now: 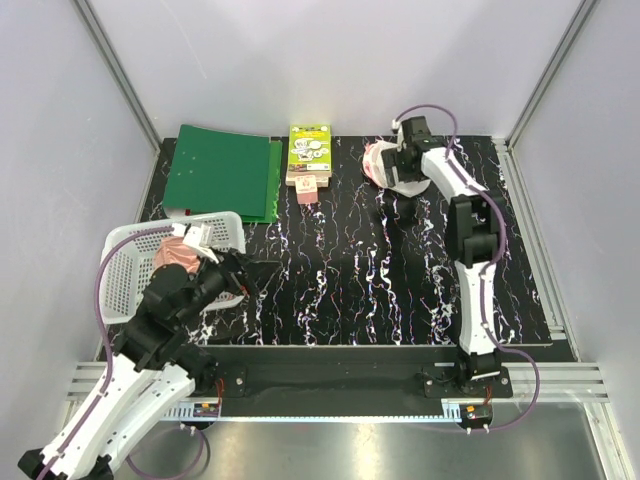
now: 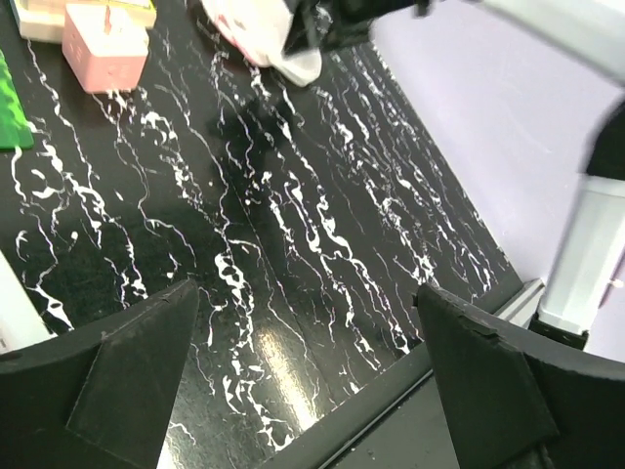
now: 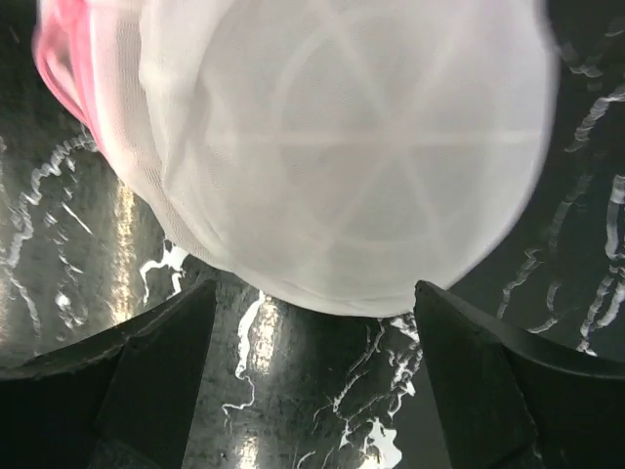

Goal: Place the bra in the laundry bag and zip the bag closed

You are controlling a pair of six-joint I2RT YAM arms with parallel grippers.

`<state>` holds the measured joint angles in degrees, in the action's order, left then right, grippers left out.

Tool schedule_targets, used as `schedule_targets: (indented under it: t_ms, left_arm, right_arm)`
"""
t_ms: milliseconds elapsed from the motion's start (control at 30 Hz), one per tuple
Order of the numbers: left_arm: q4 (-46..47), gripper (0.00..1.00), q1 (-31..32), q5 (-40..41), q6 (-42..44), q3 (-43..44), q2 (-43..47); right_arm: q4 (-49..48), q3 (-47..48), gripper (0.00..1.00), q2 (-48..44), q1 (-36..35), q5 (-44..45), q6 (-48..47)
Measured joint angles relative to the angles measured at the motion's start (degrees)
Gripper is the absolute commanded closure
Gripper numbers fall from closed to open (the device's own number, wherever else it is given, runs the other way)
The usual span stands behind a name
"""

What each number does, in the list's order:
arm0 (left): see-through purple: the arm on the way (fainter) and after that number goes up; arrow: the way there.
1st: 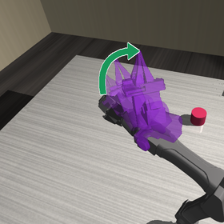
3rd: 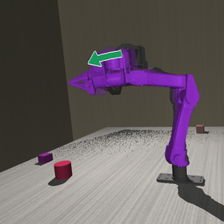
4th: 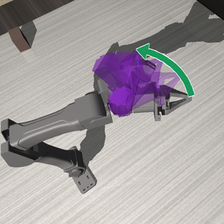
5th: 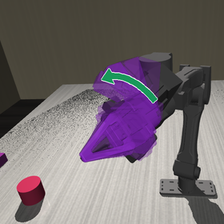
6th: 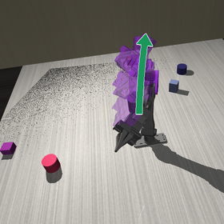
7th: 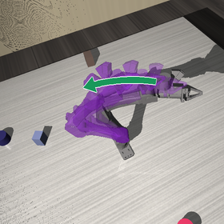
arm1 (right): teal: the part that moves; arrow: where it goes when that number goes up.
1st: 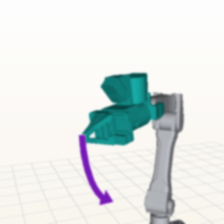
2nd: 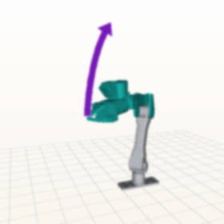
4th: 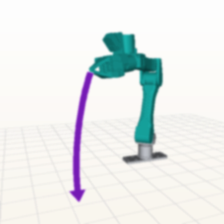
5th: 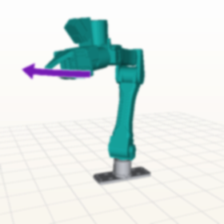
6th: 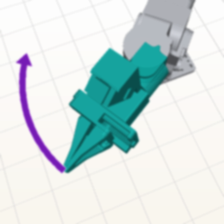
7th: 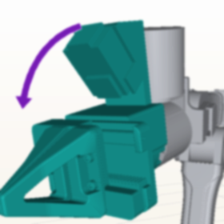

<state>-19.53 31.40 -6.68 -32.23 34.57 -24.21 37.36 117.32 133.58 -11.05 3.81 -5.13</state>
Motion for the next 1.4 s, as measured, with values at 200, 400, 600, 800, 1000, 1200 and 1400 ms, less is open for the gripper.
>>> schedule_targets:
  t_ms: [200, 400, 600, 800, 1000, 1200, 1400]
  left_arm:
    - [-0.70, 0.01, -0.02, -0.15, 1.38, 0.35, -0.52]
    - [-3.13, 0.01, -0.04, -0.15, 2.89, 3.43, -6.62]
    - [-6.19, 0.01, -0.33, -0.31, 3.50, 5.64, -11.91]
    - [-8.52, 0.01, -0.92, -3.87, 3.30, 6.14, -17.22]
    - [-7.96, 0.01, -1.20, -9.73, 0.70, 5.07, -16.63]
    - [-7.34, 0.01, -1.27, -13.38, -2.89, 0.98, -15.56]
    - [-5.97, 0.08, -1.31, -16.13, -7.17, -4.57, -15.41]
  right_arm:
    - [10.47, 14.45, 0.47, 12.09, -2.40, -1.07, -4.61]
    - [19.56, 26.05, 1.00, 17.57, -4.81, 0.70, -2.93]
    - [20.76, 6.43, 1.00, 5.22, -10.69, -0.50, 3.34]
    - [9.94, -28.94, 1.00, -26.14, -18.99, -23.50, 12.50]
    - [-7.76, -53.07, 1.00, -51.01, -16.92, -45.94, 25.70]
    - [-24.98, -66.34, 1.00, -49.37, -12.24, -56.41, 39.80]
    - [-35.39, -72.35, 1.00, -43.50, -0.35, -59.91, 48.72]
